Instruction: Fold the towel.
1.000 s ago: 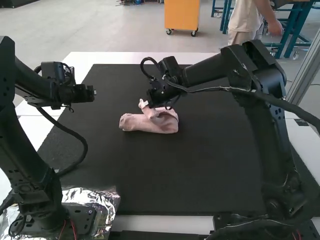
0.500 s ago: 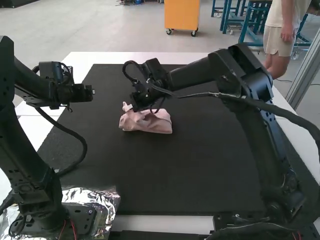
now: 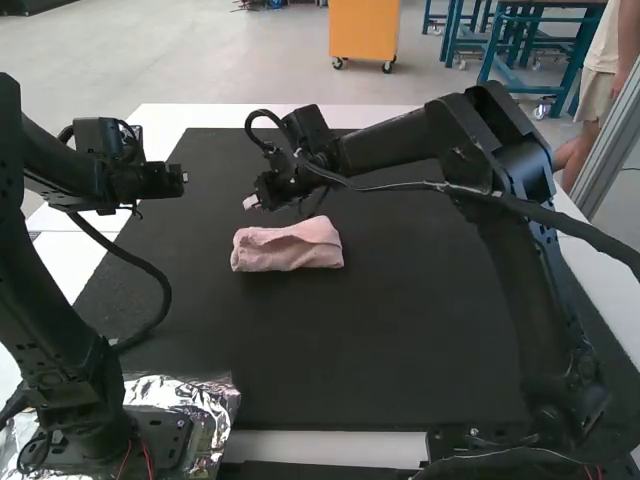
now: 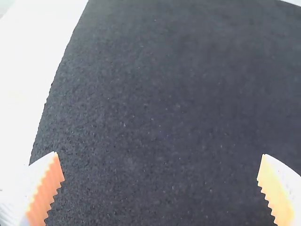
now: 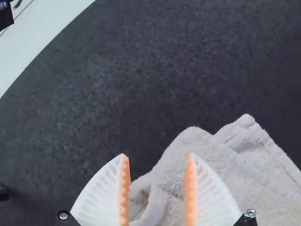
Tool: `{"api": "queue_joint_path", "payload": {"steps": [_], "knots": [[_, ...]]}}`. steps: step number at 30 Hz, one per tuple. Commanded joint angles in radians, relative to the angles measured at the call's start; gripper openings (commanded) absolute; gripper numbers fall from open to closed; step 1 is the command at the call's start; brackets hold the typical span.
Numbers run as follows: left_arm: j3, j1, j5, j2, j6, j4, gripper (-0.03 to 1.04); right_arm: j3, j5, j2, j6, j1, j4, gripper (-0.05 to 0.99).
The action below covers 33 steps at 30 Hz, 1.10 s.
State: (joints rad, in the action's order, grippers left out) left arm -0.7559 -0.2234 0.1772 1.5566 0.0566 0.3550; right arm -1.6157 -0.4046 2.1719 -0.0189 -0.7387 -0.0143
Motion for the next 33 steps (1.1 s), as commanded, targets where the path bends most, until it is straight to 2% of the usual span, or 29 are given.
{"api": "queue_joint_path", "payload": {"steps": [1,3,9,24,33], "knots": [[0.003,0.006,0.007,-0.021,-0.004,0.010,0.97,0.050,-0.043,-0.080,-0.016,0.048,0.030,-0.03],[0.004,0.015,0.005,-0.021,-0.003,0.013,0.97,0.085,-0.066,-0.080,-0.007,0.056,0.031,-0.02],[0.007,0.039,-0.001,-0.021,-0.003,0.022,0.97,0.186,-0.083,-0.078,-0.006,0.058,0.108,-0.03],[0.009,0.035,-0.001,-0.006,-0.003,0.044,0.97,0.255,-0.089,0.016,-0.047,0.032,0.232,-0.03],[-0.002,0.036,-0.001,-0.010,-0.001,0.038,0.97,0.264,-0.085,0.129,-0.090,0.033,0.367,-0.03]]}}
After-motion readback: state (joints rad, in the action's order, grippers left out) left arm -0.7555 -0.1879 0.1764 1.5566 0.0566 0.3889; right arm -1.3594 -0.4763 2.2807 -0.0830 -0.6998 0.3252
